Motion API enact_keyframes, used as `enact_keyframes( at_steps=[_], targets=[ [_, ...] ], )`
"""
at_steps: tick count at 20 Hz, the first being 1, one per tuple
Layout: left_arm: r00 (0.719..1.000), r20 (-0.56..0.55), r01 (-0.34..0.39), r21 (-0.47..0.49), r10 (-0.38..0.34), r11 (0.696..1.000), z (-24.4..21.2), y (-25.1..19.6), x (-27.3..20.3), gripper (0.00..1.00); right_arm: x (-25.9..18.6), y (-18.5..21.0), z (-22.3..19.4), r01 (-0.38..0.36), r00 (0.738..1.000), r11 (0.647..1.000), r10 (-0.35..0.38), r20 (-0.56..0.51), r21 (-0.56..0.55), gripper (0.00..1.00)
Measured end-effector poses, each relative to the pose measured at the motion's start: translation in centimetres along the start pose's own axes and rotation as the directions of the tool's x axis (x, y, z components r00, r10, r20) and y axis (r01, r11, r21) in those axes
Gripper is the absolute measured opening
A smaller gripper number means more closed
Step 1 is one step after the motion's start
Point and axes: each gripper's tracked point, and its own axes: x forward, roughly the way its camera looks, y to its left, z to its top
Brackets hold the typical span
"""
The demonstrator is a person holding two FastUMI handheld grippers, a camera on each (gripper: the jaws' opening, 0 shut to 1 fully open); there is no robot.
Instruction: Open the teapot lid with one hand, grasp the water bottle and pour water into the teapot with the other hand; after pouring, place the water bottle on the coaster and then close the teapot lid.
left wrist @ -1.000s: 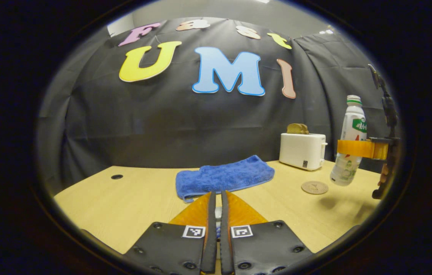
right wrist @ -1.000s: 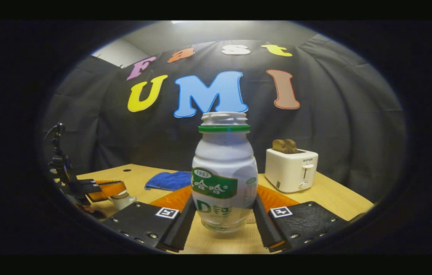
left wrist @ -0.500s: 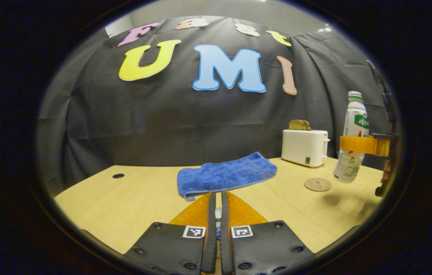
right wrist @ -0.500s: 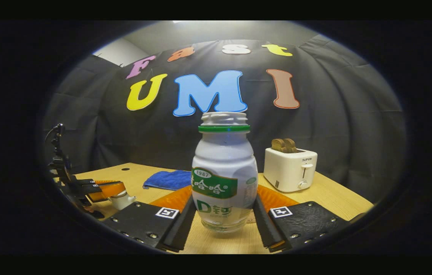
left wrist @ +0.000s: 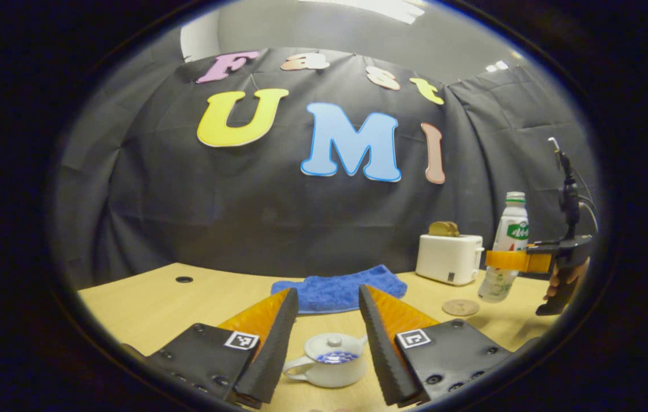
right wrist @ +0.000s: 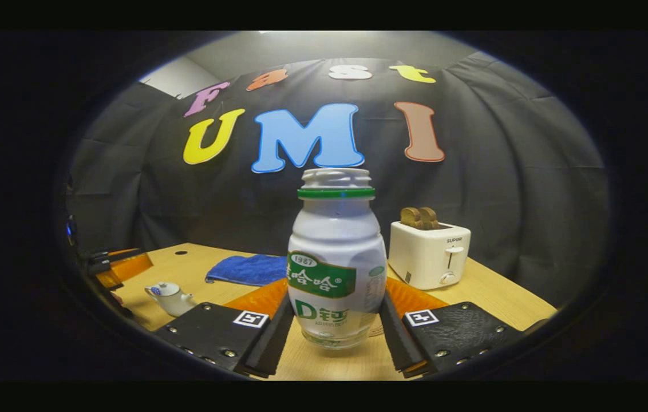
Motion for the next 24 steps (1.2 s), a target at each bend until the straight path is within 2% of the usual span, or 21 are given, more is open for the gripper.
enact_keyframes(
  at_steps=[3, 10, 16, 24],
  targets=[
    [0.999, 0.048, 0.010, -0.035, -0.009, 0.999, 1.6, 0.3, -0.9, 0.84, 1.5, -1.7, -0.3, 0.038, 0.999, 0.999, -0.038, -0.024, -0.003, 0.72],
    [0.998, 0.065, 0.019, -0.083, -0.014, 0.996, 2.7, 0.8, -1.3, 0.84, 4.8, -3.5, -2.6, 0.101, 0.991, 0.994, -0.104, -0.079, -0.044, 0.72],
    [0.999, 0.039, 0.028, -0.057, -0.026, 0.998, 1.6, -0.1, -1.1, 0.84, 7.9, -3.8, -4.4, 0.112, 0.987, 0.991, -0.119, -0.104, -0.067, 0.72],
    [0.998, 0.037, 0.047, -0.030, -0.046, 0.998, 1.4, -1.1, -1.2, 0.84, 8.7, -3.3, -5.7, 0.097, 0.987, 0.994, -0.102, -0.124, -0.044, 0.72]
  ],
)
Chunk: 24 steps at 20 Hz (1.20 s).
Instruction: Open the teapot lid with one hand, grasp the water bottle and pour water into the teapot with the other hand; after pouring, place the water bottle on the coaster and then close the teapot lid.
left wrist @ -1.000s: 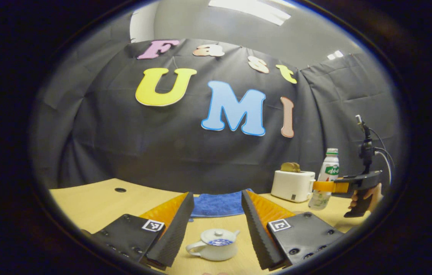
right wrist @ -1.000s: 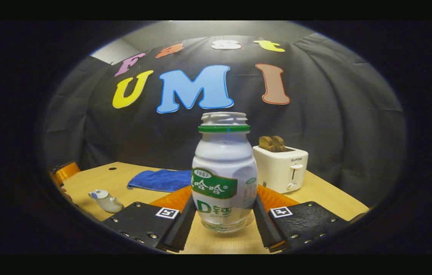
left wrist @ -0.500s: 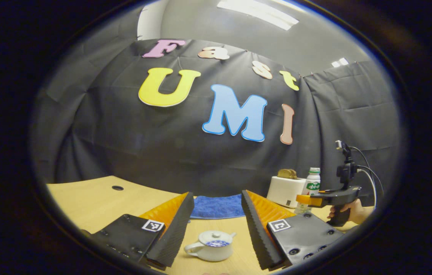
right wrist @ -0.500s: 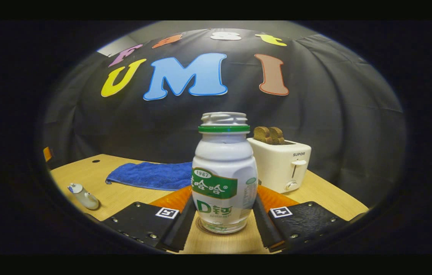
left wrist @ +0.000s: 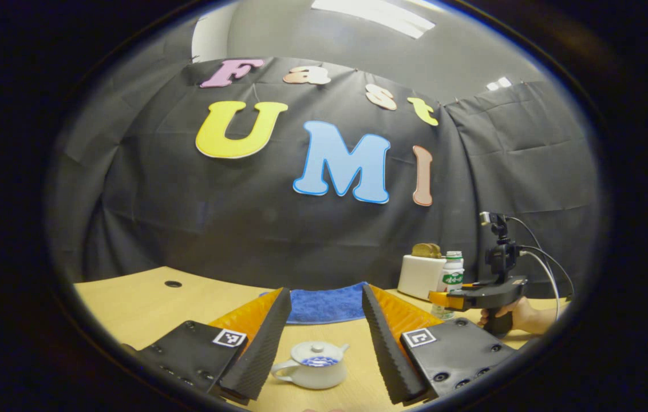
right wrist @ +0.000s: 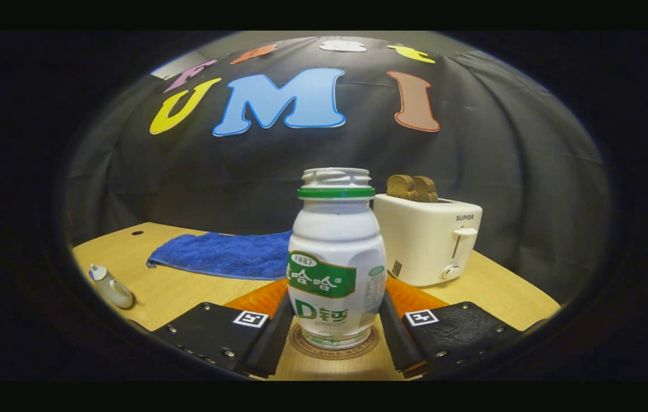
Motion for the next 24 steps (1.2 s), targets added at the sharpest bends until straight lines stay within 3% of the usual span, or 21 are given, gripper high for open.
enact_keyframes(
  at_steps=[6, 8, 10, 12, 13, 14, 19, 24],
  targets=[
    [1.000, -0.007, -0.004, -0.003, 0.004, 1.000, -0.2, 0.2, 0.0, 0.84, -0.3, 0.0, -0.1, -0.001, 1.000, 1.000, 0.001, -0.001, 0.003, 0.72],
    [1.000, -0.004, -0.006, -0.003, 0.006, 1.000, 0.0, 0.3, 0.2, 0.84, -0.5, -0.4, 0.1, 0.013, 1.000, 1.000, -0.013, 0.009, 0.014, 0.76],
    [1.000, -0.001, -0.012, -0.003, 0.012, 1.000, 0.0, 0.4, 0.1, 0.84, -0.9, -0.6, 0.5, 0.022, 0.999, 1.000, -0.023, 0.025, 0.019, 1.00],
    [1.000, -0.001, -0.017, -0.005, 0.017, 1.000, -0.1, 0.6, -0.1, 0.84, -1.9, -0.5, 0.6, 0.032, 0.999, 0.999, -0.032, 0.026, 0.007, 0.99],
    [1.000, -0.002, -0.021, -0.003, 0.021, 1.000, -0.2, 0.6, 0.1, 0.84, -2.7, -0.5, 0.5, 0.035, 0.999, 0.999, -0.035, 0.024, -0.001, 0.84],
    [1.000, -0.004, -0.027, 0.001, 0.027, 1.000, -0.3, 0.6, 0.1, 0.85, -3.8, -0.2, 0.7, 0.032, 0.999, 0.999, -0.032, 0.026, -0.003, 0.99],
    [0.993, -0.100, -0.055, -0.001, 0.055, 0.998, -2.8, -0.6, -1.5, 0.99, -13.1, 0.8, 1.9, 0.064, 0.993, 0.998, -0.064, 0.101, 0.002, 0.99],
    [0.981, -0.170, -0.090, 0.010, 0.090, 0.996, -5.7, -5.2, -5.6, 0.96, -19.8, 6.4, -1.2, 0.032, 0.994, 0.999, -0.030, 0.101, -0.018, 0.98]
  ],
)
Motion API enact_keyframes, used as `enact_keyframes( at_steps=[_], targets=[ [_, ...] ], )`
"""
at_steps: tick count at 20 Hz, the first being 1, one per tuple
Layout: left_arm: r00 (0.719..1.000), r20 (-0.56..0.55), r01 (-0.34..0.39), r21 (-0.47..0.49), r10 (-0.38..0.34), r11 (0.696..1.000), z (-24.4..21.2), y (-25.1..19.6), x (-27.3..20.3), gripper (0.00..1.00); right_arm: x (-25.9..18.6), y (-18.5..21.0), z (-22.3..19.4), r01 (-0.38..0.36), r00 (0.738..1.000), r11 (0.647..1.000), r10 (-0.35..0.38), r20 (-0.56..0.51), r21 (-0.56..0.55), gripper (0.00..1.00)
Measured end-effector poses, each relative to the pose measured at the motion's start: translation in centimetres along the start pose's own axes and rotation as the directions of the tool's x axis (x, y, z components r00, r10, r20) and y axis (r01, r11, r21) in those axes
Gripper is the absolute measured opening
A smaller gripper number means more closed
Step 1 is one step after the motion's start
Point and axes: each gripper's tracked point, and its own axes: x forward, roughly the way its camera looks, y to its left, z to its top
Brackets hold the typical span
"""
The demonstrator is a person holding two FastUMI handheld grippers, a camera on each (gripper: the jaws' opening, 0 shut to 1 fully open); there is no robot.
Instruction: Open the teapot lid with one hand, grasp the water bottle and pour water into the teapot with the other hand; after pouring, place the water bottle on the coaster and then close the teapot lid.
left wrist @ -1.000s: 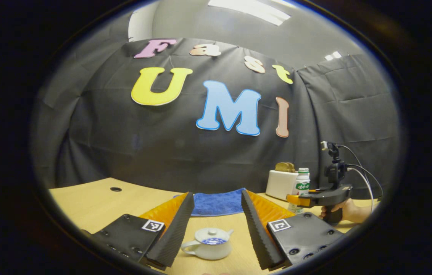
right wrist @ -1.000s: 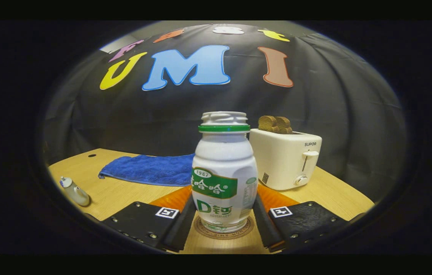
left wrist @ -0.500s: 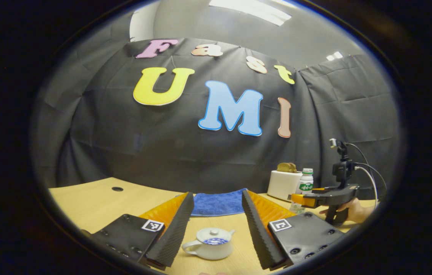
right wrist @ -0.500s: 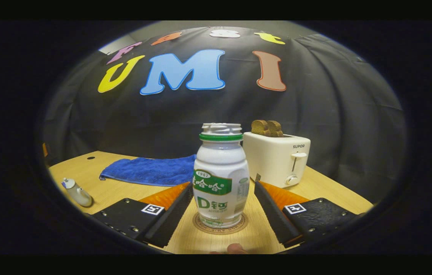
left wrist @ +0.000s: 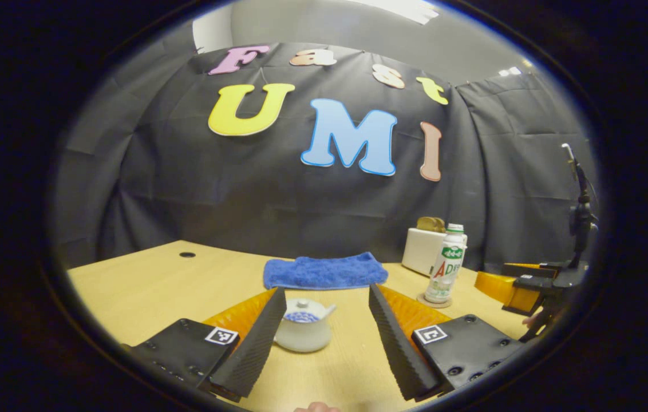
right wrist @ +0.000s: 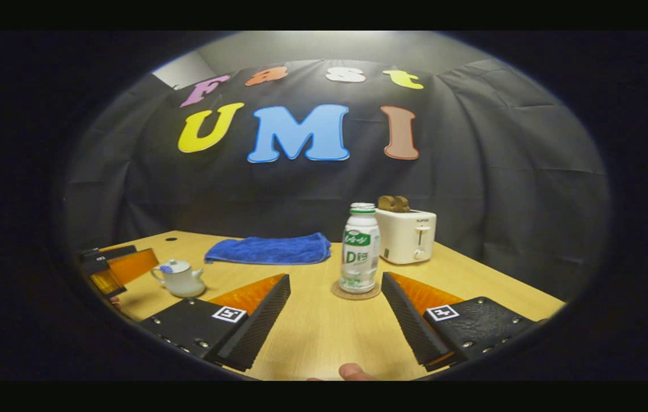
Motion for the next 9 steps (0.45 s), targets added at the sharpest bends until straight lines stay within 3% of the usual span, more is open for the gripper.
enact_keyframes(
  at_steps=[2, 5, 9],
  targets=[
    [1.000, 0.001, 0.006, 0.034, -0.006, 0.999, -0.8, -2.2, -1.6, 0.99, -1.3, 1.9, -0.8, -0.010, 1.000, 1.000, 0.010, 0.015, -0.029, 0.99],
    [0.998, 0.035, -0.049, 0.121, 0.045, 0.991, -0.6, -2.2, -3.2, 0.98, -2.7, 3.8, -1.7, -0.050, 0.999, 0.999, 0.050, 0.009, -0.004, 0.99],
    [0.998, 0.028, -0.052, 0.130, 0.048, 0.990, -1.2, -3.4, -3.8, 1.00, -4.0, 3.5, -1.4, -0.014, 0.998, 0.998, 0.011, 0.058, 0.058, 0.99]
  ],
)
